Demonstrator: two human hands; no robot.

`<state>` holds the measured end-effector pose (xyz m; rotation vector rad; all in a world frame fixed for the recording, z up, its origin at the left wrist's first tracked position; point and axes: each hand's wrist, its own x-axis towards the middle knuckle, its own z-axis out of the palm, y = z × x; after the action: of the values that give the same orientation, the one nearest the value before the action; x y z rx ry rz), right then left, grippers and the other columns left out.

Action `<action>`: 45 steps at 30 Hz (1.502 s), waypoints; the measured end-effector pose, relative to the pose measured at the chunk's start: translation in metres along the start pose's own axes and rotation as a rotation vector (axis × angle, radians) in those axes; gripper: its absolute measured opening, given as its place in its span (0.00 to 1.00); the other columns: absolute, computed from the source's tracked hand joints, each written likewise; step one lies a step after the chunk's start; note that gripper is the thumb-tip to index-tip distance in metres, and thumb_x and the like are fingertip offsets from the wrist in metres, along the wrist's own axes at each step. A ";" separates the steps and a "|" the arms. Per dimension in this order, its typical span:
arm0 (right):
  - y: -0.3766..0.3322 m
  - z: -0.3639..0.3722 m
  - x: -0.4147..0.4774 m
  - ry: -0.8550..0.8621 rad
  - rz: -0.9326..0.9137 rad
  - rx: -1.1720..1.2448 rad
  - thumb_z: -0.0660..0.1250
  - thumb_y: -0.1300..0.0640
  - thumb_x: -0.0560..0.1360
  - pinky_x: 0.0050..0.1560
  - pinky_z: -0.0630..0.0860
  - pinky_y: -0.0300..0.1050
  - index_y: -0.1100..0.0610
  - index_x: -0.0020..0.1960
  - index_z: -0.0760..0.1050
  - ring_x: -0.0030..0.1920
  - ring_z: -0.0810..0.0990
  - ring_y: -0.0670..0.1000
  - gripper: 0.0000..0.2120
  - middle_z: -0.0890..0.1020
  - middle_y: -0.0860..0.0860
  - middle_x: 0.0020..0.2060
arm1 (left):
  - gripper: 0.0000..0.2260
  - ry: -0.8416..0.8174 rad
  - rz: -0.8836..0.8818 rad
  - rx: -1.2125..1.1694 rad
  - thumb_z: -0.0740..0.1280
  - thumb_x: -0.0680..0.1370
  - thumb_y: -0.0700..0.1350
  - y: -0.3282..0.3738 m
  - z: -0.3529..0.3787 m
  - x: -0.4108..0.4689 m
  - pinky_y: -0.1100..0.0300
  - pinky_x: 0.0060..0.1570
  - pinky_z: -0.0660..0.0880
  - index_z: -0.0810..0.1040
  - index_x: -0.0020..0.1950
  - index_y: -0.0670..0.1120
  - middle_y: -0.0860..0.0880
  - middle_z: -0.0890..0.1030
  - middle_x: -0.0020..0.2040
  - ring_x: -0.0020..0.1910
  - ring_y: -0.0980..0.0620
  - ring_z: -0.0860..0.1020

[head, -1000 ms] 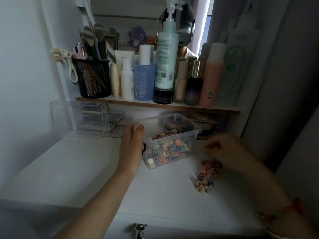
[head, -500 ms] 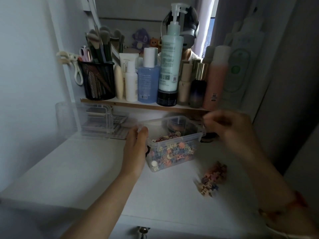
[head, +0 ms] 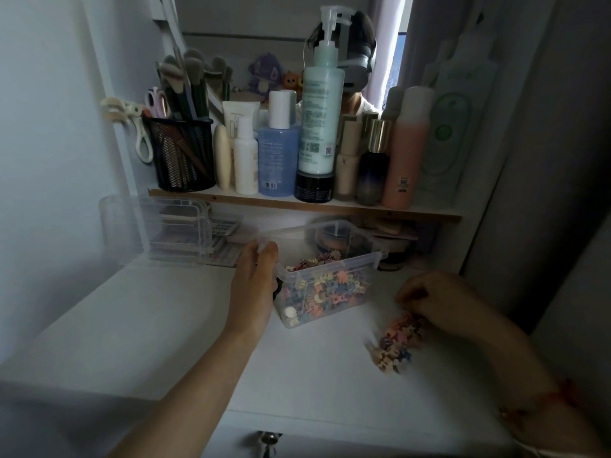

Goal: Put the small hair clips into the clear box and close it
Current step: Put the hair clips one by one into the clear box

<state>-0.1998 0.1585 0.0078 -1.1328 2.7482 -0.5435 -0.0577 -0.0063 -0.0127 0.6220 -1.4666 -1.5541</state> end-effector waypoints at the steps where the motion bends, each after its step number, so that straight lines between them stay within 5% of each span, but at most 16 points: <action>1: 0.000 0.001 0.001 0.000 -0.010 0.015 0.62 0.65 0.74 0.55 0.68 0.35 0.56 0.53 0.80 0.55 0.77 0.47 0.12 0.81 0.49 0.56 | 0.08 0.000 0.001 0.001 0.57 0.80 0.44 0.000 0.000 0.000 0.77 0.26 0.66 0.70 0.42 0.51 0.53 0.72 0.41 0.37 0.58 0.70; 4: -0.005 0.003 0.003 0.077 -0.025 0.105 0.63 0.65 0.74 0.54 0.70 0.39 0.57 0.51 0.81 0.53 0.78 0.50 0.10 0.82 0.52 0.52 | 0.08 -0.008 -0.003 0.000 0.56 0.80 0.45 0.000 0.000 0.001 0.72 0.32 0.68 0.70 0.42 0.53 0.55 0.73 0.41 0.39 0.59 0.70; 7: -0.020 -0.011 0.000 0.361 -0.079 0.501 0.66 0.66 0.72 0.48 0.73 0.42 0.51 0.38 0.78 0.45 0.79 0.49 0.10 0.81 0.49 0.41 | 0.08 -0.012 -0.015 0.013 0.56 0.80 0.45 0.000 0.000 0.001 0.66 0.35 0.67 0.70 0.42 0.53 0.54 0.72 0.41 0.39 0.59 0.70; 10: -0.046 -0.029 0.002 0.475 -0.235 0.713 0.67 0.64 0.72 0.42 0.73 0.28 0.49 0.37 0.76 0.37 0.78 0.38 0.10 0.79 0.42 0.36 | 0.08 0.001 -0.004 0.009 0.57 0.80 0.44 0.000 0.000 0.001 0.74 0.29 0.68 0.70 0.42 0.53 0.54 0.72 0.41 0.38 0.58 0.71; 15: -0.054 -0.020 0.008 0.465 -0.271 0.468 0.66 0.60 0.73 0.43 0.66 0.24 0.54 0.53 0.79 0.47 0.75 0.41 0.10 0.78 0.44 0.45 | 0.08 -0.003 -0.032 0.010 0.58 0.79 0.44 0.000 -0.001 0.001 0.63 0.34 0.65 0.70 0.42 0.52 0.53 0.72 0.40 0.37 0.57 0.69; 18: -0.029 -0.017 0.000 0.484 -0.157 0.426 0.66 0.63 0.73 0.45 0.70 0.35 0.55 0.46 0.79 0.45 0.76 0.46 0.06 0.79 0.48 0.43 | 0.08 0.005 -0.041 0.001 0.58 0.79 0.43 0.000 -0.001 0.001 0.63 0.35 0.64 0.70 0.41 0.52 0.53 0.71 0.39 0.37 0.57 0.70; 22: -0.010 -0.007 -0.009 0.064 -0.024 0.105 0.67 0.58 0.72 0.47 0.73 0.41 0.50 0.41 0.78 0.43 0.77 0.47 0.04 0.81 0.49 0.41 | 0.08 0.010 -0.035 0.030 0.57 0.79 0.44 -0.002 0.001 0.002 0.61 0.36 0.65 0.70 0.41 0.52 0.53 0.72 0.40 0.38 0.56 0.69; 25: -0.009 0.000 -0.009 -0.012 -0.025 -0.009 0.67 0.57 0.72 0.48 0.75 0.43 0.47 0.35 0.75 0.43 0.78 0.47 0.09 0.82 0.50 0.43 | 0.08 0.008 -0.019 0.033 0.57 0.80 0.45 -0.001 0.000 0.001 0.62 0.37 0.65 0.70 0.41 0.52 0.53 0.72 0.41 0.39 0.56 0.70; 29: -0.012 0.002 -0.005 0.086 -0.016 0.081 0.66 0.61 0.72 0.47 0.74 0.42 0.48 0.35 0.75 0.43 0.77 0.47 0.11 0.82 0.50 0.43 | 0.08 0.005 -0.028 0.029 0.57 0.80 0.45 -0.001 0.000 0.000 0.63 0.36 0.64 0.70 0.41 0.52 0.53 0.72 0.42 0.38 0.57 0.70; 34: -0.047 -0.024 -0.001 0.436 -0.243 0.626 0.69 0.63 0.71 0.40 0.71 0.29 0.49 0.34 0.75 0.37 0.76 0.39 0.12 0.78 0.42 0.35 | 0.08 -0.002 -0.016 0.029 0.56 0.80 0.45 0.000 0.000 0.000 0.63 0.36 0.65 0.69 0.42 0.53 0.53 0.73 0.43 0.39 0.57 0.71; 40: -0.065 -0.019 0.010 0.458 -0.340 0.480 0.68 0.60 0.72 0.40 0.67 0.21 0.52 0.50 0.79 0.44 0.76 0.41 0.07 0.77 0.41 0.39 | 0.08 -0.006 -0.009 0.024 0.56 0.80 0.45 0.000 -0.002 0.000 0.74 0.27 0.67 0.69 0.41 0.52 0.53 0.73 0.41 0.38 0.57 0.70; 43: -0.041 -0.019 0.000 0.469 -0.266 0.493 0.68 0.62 0.72 0.41 0.69 0.28 0.50 0.39 0.76 0.40 0.75 0.41 0.08 0.77 0.40 0.37 | 0.08 -0.002 -0.015 0.019 0.57 0.80 0.44 0.000 -0.001 0.001 0.73 0.28 0.67 0.69 0.41 0.52 0.53 0.72 0.40 0.37 0.57 0.70; 45: -0.023 -0.016 -0.008 0.303 -0.188 0.411 0.68 0.63 0.72 0.40 0.69 0.35 0.47 0.34 0.73 0.39 0.75 0.43 0.13 0.76 0.41 0.34 | 0.09 0.003 -0.022 0.011 0.57 0.79 0.43 -0.001 0.000 0.002 0.70 0.29 0.68 0.69 0.40 0.51 0.53 0.71 0.39 0.36 0.57 0.69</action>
<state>-0.1828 0.1534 0.0311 -1.2902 2.5832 -1.3312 -0.0589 -0.0077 -0.0129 0.6482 -1.4716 -1.5624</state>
